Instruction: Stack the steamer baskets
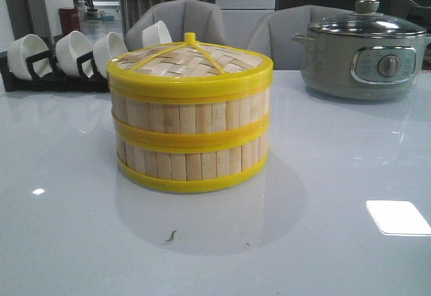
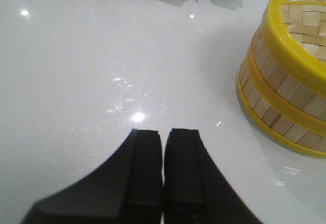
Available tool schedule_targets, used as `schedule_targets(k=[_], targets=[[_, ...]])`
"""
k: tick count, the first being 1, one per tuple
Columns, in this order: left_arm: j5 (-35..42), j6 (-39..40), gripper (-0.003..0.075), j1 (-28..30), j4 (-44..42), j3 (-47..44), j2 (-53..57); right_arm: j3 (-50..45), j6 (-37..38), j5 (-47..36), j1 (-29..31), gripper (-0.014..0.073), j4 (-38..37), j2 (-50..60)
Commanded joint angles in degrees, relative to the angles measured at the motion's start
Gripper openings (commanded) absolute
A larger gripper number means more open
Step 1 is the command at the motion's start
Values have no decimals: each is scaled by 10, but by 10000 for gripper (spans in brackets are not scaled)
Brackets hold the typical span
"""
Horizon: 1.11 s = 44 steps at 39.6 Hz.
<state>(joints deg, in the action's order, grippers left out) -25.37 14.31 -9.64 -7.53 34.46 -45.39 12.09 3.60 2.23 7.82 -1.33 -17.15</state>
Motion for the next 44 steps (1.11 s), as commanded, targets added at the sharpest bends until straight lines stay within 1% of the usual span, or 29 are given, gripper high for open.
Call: schedule_targets(k=[1, 3, 4, 6, 44], targets=[[45, 4, 109, 0, -1, 15, 5, 17, -6, -56, 3, 177, -4, -3], [45, 4, 109, 0, -1, 15, 5, 17, -6, -56, 3, 72, -4, -3], [45, 4, 109, 0, -1, 15, 5, 17, -6, -56, 3, 36, -4, -3], [45, 4, 109, 0, -1, 15, 5, 17, -6, -56, 3, 68, -4, -3], [45, 4, 109, 0, -1, 15, 5, 17, -6, -55, 3, 68, -4, -3]])
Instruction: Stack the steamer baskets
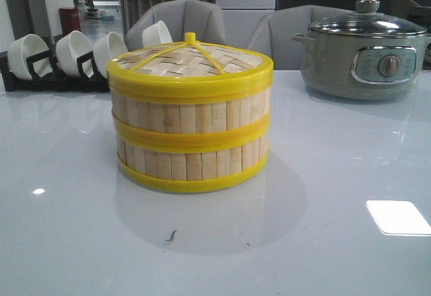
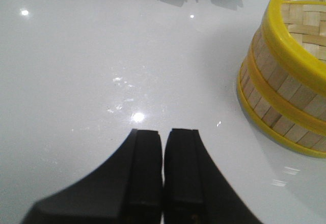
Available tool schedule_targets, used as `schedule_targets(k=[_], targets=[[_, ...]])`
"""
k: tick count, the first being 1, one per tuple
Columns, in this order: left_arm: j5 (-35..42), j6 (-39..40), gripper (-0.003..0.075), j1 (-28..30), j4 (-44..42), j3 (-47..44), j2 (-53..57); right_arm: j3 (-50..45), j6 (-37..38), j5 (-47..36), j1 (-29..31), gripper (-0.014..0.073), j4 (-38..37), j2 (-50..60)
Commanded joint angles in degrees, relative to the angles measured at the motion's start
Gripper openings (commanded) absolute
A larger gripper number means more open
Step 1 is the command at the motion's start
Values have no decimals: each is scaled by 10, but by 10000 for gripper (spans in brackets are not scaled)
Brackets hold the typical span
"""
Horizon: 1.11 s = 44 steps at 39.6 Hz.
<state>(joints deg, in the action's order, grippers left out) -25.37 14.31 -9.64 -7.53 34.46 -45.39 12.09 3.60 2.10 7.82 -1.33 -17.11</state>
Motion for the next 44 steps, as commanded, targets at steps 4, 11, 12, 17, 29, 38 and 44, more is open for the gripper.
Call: schedule_targets(k=[4, 11, 12, 17, 29, 38, 44], targets=[[45, 4, 109, 0, -1, 15, 5, 17, -6, -54, 3, 68, -4, -3], [45, 4, 109, 0, -1, 15, 5, 17, -6, -54, 3, 68, -4, -3], [45, 4, 109, 0, -3, 15, 5, 17, -6, -54, 3, 68, -4, -3], [45, 4, 109, 1, -44, 15, 5, 17, -6, -54, 3, 68, -4, -3], [90, 3, 109, 1, -56, 2, 45, 17, -6, -54, 3, 68, -4, -3], [297, 3, 109, 40, -61, -132, 169, 17, -6, -55, 3, 68, -4, -3], [310, 3, 109, 62, -61, -208, 270, 17, -6, -55, 3, 68, -4, -3]])
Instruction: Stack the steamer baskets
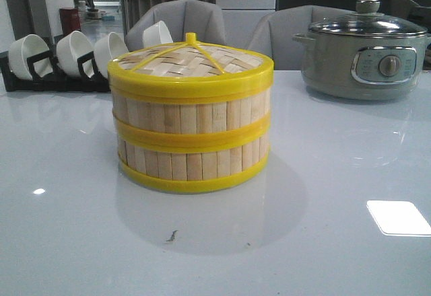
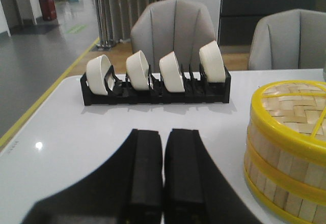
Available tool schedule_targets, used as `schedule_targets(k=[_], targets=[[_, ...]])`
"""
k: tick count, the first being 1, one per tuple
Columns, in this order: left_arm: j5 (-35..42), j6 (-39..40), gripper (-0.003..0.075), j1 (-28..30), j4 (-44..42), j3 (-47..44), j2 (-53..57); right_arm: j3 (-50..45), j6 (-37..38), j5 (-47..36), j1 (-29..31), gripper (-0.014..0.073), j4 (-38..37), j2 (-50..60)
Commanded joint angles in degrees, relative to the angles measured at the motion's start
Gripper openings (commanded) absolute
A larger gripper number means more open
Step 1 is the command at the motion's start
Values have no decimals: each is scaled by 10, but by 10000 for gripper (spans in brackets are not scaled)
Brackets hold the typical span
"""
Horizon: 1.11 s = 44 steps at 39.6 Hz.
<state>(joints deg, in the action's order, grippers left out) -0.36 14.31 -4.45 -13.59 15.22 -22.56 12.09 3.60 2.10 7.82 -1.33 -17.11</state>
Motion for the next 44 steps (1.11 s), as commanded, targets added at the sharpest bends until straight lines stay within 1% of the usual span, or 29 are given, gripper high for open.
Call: schedule_targets(k=[1, 15, 16, 18, 23, 44], targets=[[60, 3, 109, 14, -1, -25, 57, 17, -6, -55, 3, 68, -4, -3], [59, 3, 109, 22, 0, -156, 190, 17, -6, -55, 3, 68, -4, -3], [53, 3, 109, 23, 0, -158, 199, 17, -6, -55, 3, 68, -4, -3], [15, 3, 109, 23, 2, -155, 214, 17, -6, -55, 3, 68, -4, -3], [-21, 3, 109, 28, 2, -156, 238, 17, -6, -55, 3, 68, -4, -3], [-18, 3, 109, 29, 12, -156, 236, 17, -6, -55, 3, 68, -4, -3]])
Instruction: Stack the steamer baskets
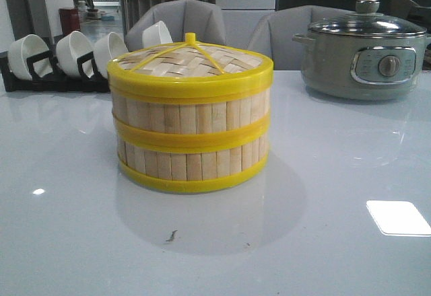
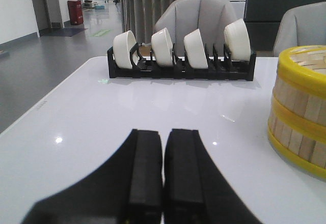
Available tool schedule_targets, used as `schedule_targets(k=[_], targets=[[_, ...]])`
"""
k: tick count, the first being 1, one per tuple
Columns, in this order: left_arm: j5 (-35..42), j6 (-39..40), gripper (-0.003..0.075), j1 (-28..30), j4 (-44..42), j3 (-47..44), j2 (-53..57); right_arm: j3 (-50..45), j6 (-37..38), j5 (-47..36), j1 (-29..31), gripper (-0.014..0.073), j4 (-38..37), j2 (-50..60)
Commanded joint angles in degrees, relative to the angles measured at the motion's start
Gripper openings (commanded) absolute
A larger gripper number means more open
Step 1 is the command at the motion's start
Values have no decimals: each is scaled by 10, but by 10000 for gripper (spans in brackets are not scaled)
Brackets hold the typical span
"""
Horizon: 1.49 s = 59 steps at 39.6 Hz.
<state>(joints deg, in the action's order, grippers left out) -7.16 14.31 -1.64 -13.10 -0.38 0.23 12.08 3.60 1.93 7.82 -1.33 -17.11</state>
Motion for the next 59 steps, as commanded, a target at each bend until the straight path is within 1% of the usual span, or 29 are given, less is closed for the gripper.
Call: schedule_targets(k=[1, 6, 9, 11, 15, 59], targets=[[55, 3, 109, 0, 7, 0, 8, 17, -6, -53, 3, 68, -4, -3], [84, 3, 109, 0, 7, 0, 8, 17, -6, -53, 3, 68, -4, -3], [86, -2, 109, 0, 23, 0, 8, 17, -6, -53, 3, 68, -4, -3], [86, -27, 109, 0, 48, 0, 8, 17, -6, -53, 3, 68, -4, -3], [86, -105, 109, 0, 107, 0, 8, 17, -6, -53, 3, 68, -4, -3], [88, -109, 109, 0, 106, 0, 8, 17, -6, -53, 3, 68, -4, -3]])
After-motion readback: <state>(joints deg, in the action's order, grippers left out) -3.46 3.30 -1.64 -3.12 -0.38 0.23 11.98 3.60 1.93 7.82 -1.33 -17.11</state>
